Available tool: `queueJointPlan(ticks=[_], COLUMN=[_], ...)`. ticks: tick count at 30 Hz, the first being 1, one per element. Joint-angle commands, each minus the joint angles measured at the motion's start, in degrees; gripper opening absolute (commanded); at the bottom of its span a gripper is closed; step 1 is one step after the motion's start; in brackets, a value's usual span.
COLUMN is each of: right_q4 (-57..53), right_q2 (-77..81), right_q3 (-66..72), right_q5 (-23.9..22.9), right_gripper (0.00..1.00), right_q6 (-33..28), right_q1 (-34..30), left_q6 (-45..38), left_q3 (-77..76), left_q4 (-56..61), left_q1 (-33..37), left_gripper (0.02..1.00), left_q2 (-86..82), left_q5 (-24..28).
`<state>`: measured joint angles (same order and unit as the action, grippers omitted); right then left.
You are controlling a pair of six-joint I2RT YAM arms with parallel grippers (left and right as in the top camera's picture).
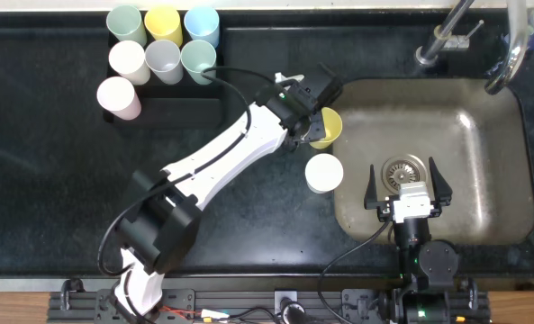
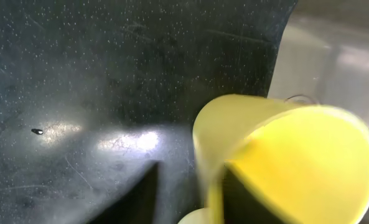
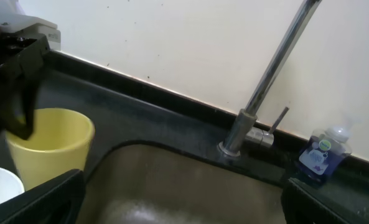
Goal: Store Cups
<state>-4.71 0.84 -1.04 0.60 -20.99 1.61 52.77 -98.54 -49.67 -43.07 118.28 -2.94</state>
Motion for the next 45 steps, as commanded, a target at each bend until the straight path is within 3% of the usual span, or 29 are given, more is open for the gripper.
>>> queueJointPlan(ticks=[1,8,13,16,20,24,33,45], right_q4=[0.2,0.2,0.2,0.2,0.2,0.2,0.2,0.2], right_q2=[-0.6,-0.6,-0.6,-0.6,-0.6,-0.6,-0.6,-0.6], right_q3=[0.8,0.8,0.8,0.8,0.8,0.8,0.8,0.8], right_q5=[-0.4,-0.4,-0.4,-0.4,-0.4,-0.4,-0.4,-0.4], right_gripper=[0.996,0.998,0.998,0.998,0.998,1.000,0.998,0.998], right_q6=[0.2,0.2,0.2,0.2,0.2,0.2,0.2,0.2], right_q1=[0.2,0.2,0.2,0.2,0.2,0.2,0.2,0.2], left_q6=[0.2,-0.1,14.8,16.8,16.7,15.0,14.4,14.4], left_q3=[-0.7,-5.5,-4.8,-2.7,-1.7,-1.7,-1.7,-1.5], left_q4=[1.4,-2.3,-23.4,-32.7,-37.0,-33.0,-23.5,-24.6], left_q1=[1.3,6.4,16.1,24.3,33.7,40.0,41.4,40.8], left_gripper=[0.036,0.036,0.036,0.036,0.036,0.036,0.036,0.036], left_q2=[0.2,-6.7,-17.6,-23.5,-25.7,-23.5,-16.2,-11.7], left_q5=[0.3,-1.4,-5.7,-7.6,-8.9,-7.1,-4.7,-3.2])
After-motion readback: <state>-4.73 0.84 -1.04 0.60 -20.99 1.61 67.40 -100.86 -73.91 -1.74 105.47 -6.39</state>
